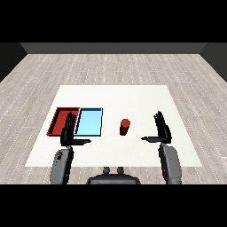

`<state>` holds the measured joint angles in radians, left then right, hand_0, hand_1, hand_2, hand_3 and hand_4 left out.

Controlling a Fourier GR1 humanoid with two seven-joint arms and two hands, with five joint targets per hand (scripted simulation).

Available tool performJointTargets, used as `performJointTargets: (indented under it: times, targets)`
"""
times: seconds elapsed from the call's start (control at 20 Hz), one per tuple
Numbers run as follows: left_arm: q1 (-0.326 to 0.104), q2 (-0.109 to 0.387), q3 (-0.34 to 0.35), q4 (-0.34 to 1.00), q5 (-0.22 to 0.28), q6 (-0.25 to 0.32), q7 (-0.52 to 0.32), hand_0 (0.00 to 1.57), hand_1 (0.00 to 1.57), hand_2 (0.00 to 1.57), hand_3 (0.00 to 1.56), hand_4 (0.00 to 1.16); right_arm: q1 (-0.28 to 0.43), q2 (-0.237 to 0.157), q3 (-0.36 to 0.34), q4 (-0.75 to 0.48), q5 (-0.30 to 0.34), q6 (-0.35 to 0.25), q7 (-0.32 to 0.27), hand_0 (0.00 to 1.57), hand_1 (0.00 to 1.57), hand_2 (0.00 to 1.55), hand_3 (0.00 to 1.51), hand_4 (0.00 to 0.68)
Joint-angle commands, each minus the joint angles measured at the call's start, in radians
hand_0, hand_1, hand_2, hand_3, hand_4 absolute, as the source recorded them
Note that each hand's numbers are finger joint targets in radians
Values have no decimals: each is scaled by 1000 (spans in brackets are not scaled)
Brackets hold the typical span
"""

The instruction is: Pick the red can and put it in the red box

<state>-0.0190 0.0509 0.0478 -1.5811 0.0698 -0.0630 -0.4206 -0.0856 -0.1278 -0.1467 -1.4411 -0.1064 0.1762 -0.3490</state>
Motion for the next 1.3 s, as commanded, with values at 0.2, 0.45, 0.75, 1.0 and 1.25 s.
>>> performJointTargets:
  times: [0.2,0.45,0.75,1.0,1.25]
  targets:
    - [-92,-3,46,165,6,5,-82,0,0,0,0,0,-2,28,29,-54,-34,-3,107,0,0,0,0,0]
    - [-38,-10,13,-11,27,10,19,0,0,0,0,0,-84,67,40,159,-10,-15,19,0,0,0,0,0]
    - [-43,10,29,57,18,-10,-24,0,0,0,0,0,-111,91,72,182,6,-46,24,0,0,0,0,0]
    - [7,-6,3,-54,26,2,37,0,0,0,0,0,-144,112,87,247,-12,-37,-9,0,0,0,0,0]
    - [-42,13,37,-9,58,-14,45,0,0,0,0,0,-277,127,99,476,-29,-80,-84,0,0,0,0,0]
